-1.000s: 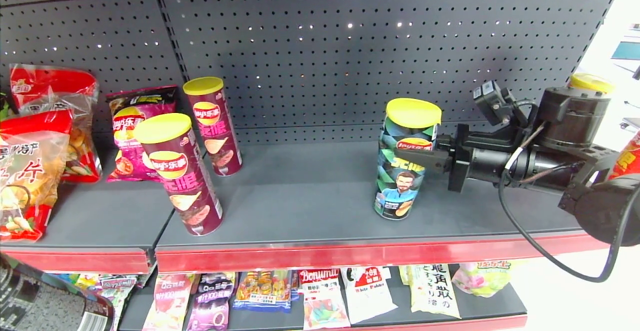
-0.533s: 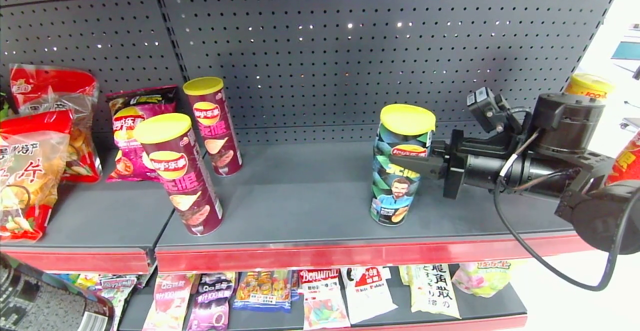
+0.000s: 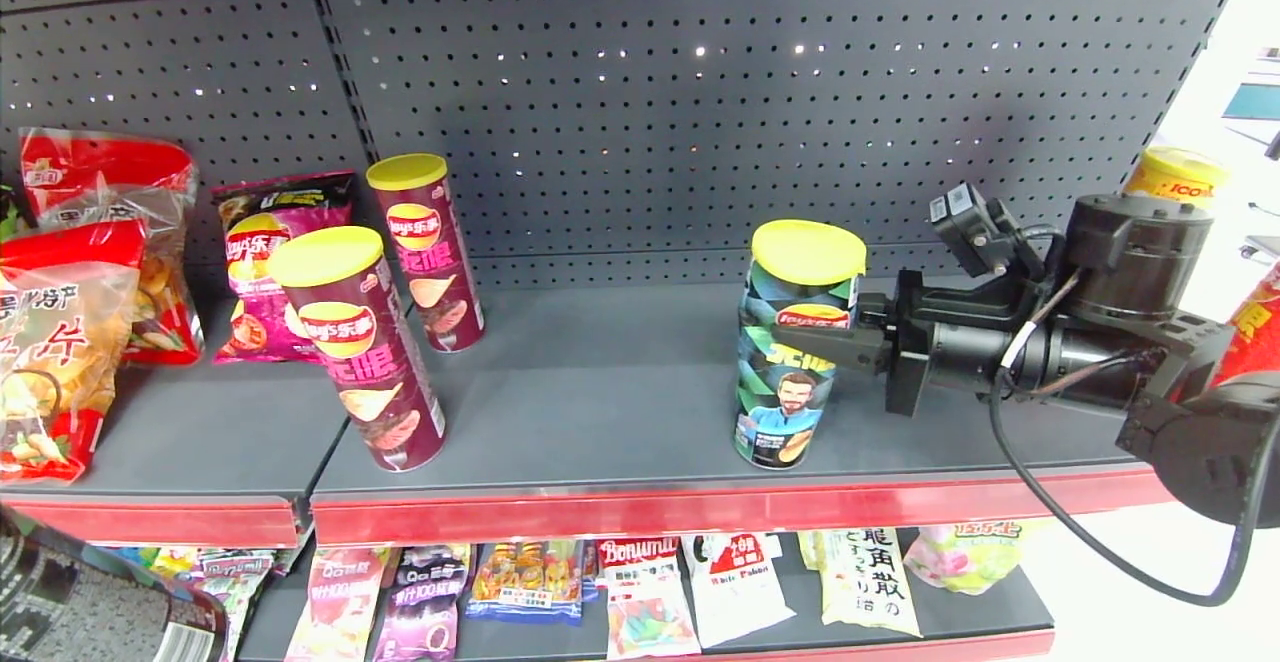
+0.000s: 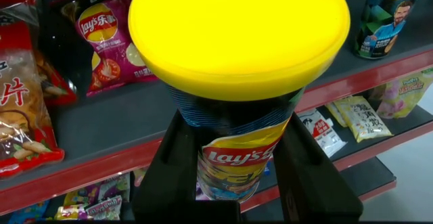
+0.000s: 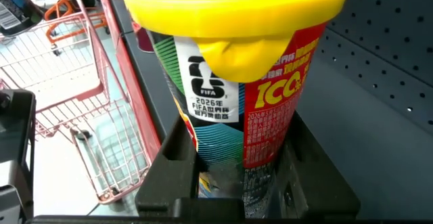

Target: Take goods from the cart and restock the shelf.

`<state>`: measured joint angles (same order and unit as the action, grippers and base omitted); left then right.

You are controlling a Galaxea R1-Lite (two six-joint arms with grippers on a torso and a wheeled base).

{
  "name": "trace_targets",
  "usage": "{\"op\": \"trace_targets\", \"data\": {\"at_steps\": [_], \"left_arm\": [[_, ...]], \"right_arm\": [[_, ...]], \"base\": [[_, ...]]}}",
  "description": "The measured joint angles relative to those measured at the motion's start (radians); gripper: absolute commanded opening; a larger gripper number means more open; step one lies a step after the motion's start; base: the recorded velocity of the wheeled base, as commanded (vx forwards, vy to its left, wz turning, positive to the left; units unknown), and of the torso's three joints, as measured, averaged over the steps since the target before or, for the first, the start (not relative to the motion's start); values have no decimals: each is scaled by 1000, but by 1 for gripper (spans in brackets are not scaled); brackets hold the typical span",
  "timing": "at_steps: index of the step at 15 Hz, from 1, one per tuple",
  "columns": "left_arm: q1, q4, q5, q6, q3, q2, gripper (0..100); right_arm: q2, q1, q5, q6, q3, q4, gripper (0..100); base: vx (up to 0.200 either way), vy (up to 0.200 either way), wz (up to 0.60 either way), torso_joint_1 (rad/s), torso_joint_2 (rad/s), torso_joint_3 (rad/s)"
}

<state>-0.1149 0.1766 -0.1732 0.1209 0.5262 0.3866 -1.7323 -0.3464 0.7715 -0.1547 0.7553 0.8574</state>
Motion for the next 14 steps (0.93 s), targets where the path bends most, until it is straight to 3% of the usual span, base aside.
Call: {"op": "trace_targets", "data": {"at_steps": [14], "left_arm": [[0,0,0,0,1,-2,0]], "right_arm": [[20,-2,-1,-5,-50,1,0]], "base": [[0,0,0,0,0,0]]}}
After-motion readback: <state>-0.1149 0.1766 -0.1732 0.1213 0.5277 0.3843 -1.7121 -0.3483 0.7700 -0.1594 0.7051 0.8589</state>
